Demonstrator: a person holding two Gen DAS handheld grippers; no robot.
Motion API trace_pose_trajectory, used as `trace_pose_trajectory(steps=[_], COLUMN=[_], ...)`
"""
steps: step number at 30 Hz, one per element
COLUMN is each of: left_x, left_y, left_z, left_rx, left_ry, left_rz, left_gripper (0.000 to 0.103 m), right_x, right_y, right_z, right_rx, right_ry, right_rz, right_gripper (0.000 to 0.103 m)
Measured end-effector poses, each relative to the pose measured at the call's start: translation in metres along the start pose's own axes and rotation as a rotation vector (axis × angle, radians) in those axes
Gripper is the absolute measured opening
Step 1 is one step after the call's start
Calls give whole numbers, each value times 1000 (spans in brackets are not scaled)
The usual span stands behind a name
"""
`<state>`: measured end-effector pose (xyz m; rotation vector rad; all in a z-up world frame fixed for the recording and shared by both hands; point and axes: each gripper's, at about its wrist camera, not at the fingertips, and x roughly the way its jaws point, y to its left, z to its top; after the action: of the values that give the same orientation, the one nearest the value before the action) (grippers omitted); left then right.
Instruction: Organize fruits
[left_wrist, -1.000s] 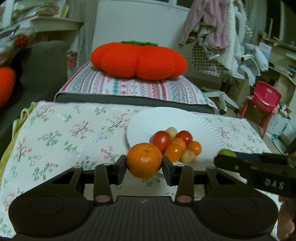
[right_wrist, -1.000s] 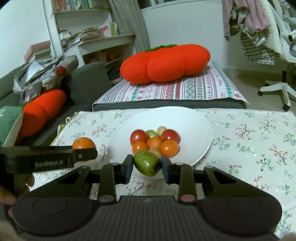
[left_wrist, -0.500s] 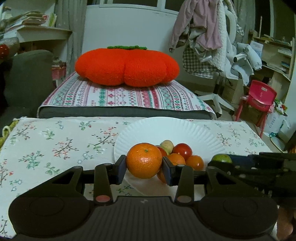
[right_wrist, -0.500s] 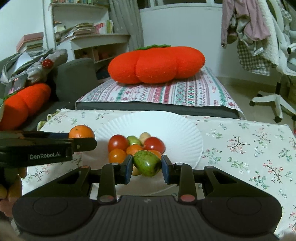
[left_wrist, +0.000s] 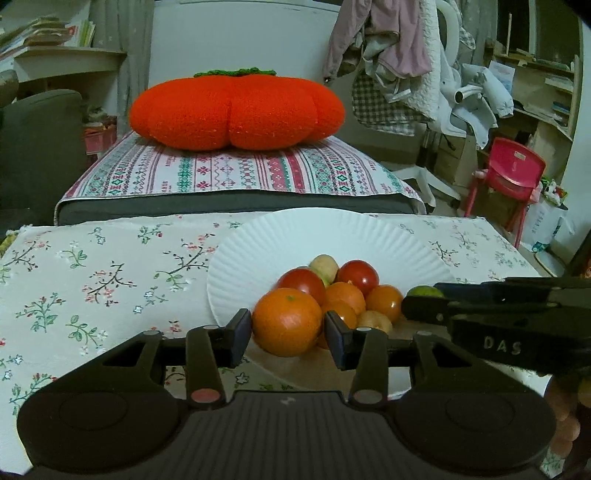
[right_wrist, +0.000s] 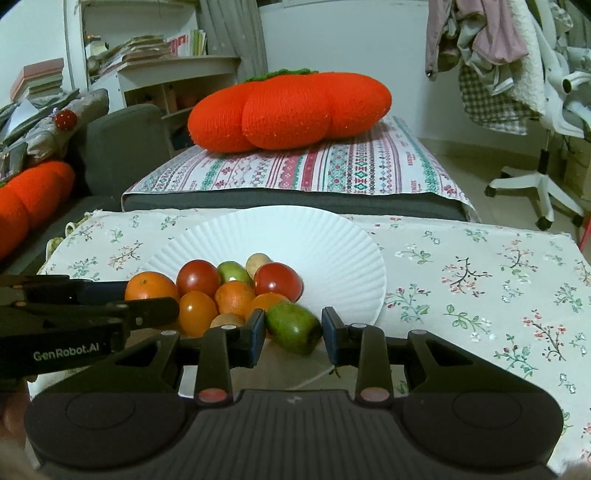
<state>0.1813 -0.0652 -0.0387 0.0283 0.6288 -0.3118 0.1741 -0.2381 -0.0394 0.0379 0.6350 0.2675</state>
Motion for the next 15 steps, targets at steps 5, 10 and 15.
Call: trace_pose_trajectory(steps=[5,10,15], left_x=[-10,-22,-31], left_y=[6,12,10], left_z=[5,9,8], left_rx=[-24,-74,-91], left_ry=[-21,-43,-39], left_rz=[20,33,65], left_gripper=[39,40,44], right_x=[-16,-28,-27], right_y=[-15,-35,-26], right_z=[8,10,6], right_rx=[92,217,196], right_ry=[-44,-74,-49], right_rz=[10,2,-21], right_gripper=[44,51,51])
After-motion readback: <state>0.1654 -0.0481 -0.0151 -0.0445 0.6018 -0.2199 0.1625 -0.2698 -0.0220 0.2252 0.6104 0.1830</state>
